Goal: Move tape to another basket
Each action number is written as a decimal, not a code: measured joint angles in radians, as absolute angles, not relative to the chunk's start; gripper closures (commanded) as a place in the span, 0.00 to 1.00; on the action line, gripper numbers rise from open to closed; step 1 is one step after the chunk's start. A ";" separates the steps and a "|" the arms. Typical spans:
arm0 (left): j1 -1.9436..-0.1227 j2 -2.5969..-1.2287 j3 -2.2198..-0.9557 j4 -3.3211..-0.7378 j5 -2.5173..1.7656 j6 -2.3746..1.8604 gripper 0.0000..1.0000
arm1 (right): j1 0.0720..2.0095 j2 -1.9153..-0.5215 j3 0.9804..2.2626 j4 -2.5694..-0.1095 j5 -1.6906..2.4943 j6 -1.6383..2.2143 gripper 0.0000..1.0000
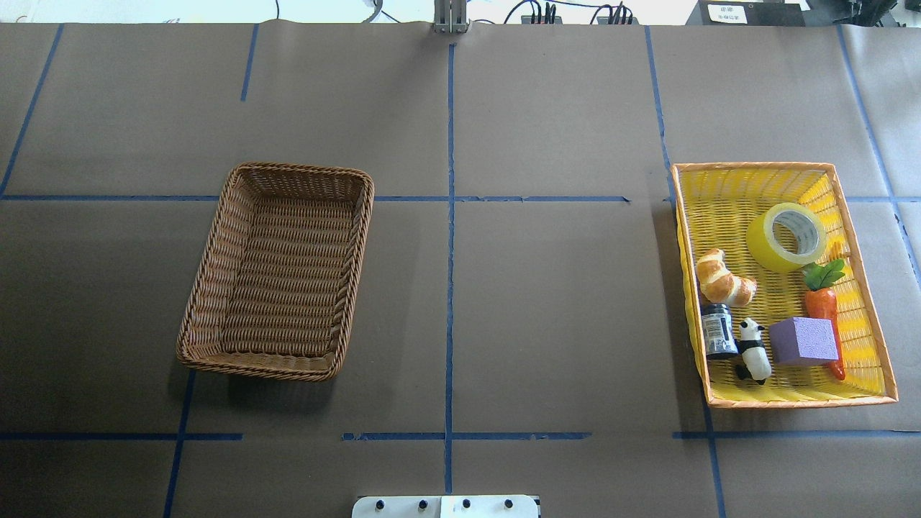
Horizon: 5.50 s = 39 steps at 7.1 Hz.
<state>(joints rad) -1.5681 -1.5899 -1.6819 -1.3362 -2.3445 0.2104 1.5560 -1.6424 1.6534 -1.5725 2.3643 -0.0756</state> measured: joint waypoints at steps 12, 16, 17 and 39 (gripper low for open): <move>-1.568 -1.591 -1.671 -1.383 -2.348 0.216 0.00 | 1.218 -1.514 1.684 -1.483 2.267 -0.068 0.03; -1.568 -1.594 -1.675 -1.391 -2.385 0.211 0.00 | 1.122 -1.468 1.579 -1.295 2.210 0.035 0.08; -1.568 -1.594 -1.676 -1.391 -2.414 0.209 0.00 | 1.109 -1.464 1.553 -1.228 2.213 0.082 0.13; -1.206 -1.949 -1.837 -1.972 -2.809 -1.077 0.00 | 0.835 -1.256 1.857 -0.572 2.392 1.794 1.00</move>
<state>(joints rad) -1.2058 -1.9489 -1.8366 -1.9723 -2.8092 -1.0771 0.8353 -1.2557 1.8573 -0.5721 2.3922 1.7943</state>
